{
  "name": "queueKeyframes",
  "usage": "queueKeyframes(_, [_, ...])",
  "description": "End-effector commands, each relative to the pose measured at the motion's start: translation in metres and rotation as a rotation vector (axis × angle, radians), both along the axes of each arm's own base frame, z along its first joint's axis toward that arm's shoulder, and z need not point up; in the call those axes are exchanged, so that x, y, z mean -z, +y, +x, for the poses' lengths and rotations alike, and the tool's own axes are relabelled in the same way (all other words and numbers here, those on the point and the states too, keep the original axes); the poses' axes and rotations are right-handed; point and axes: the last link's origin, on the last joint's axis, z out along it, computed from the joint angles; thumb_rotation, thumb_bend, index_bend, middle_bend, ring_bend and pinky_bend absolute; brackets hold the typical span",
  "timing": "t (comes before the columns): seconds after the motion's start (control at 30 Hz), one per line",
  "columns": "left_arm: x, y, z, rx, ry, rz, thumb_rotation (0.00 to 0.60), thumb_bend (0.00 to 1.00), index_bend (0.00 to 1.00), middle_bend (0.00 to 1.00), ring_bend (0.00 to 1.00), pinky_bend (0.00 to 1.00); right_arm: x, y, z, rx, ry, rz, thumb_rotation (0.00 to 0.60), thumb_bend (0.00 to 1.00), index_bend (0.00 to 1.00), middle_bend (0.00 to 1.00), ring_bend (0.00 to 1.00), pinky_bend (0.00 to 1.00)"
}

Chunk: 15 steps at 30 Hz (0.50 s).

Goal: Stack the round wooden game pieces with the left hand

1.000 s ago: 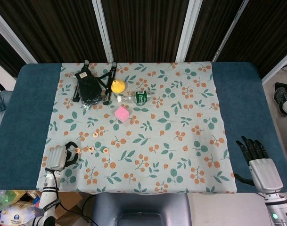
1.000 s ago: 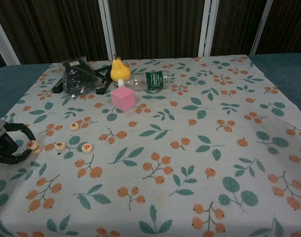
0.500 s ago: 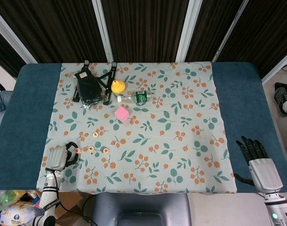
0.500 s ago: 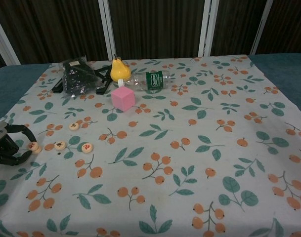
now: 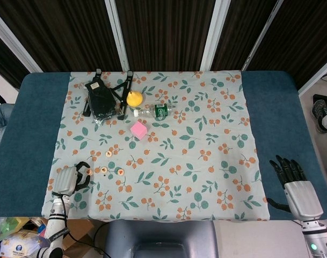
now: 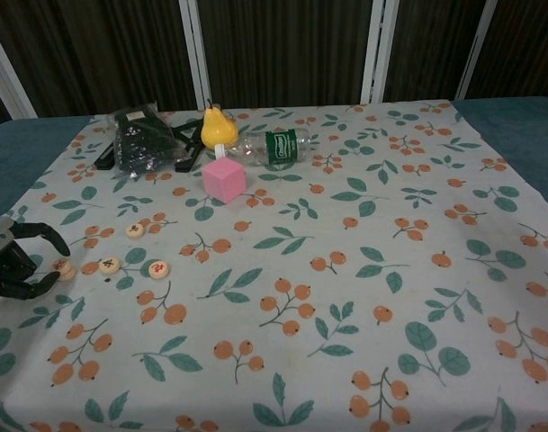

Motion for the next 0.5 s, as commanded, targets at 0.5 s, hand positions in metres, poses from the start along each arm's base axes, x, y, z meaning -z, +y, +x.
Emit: queueKeyframes(0.5, [0.026, 0.011, 0.036, 0.063, 0.068, 0.005, 0.600, 0.41, 0.37, 1.00, 1.00, 1.00, -0.003, 0.002, 0.000, -0.005, -0.010, 0.007, 0.600, 0.20, 0.00, 0.00, 0.00, 0.00])
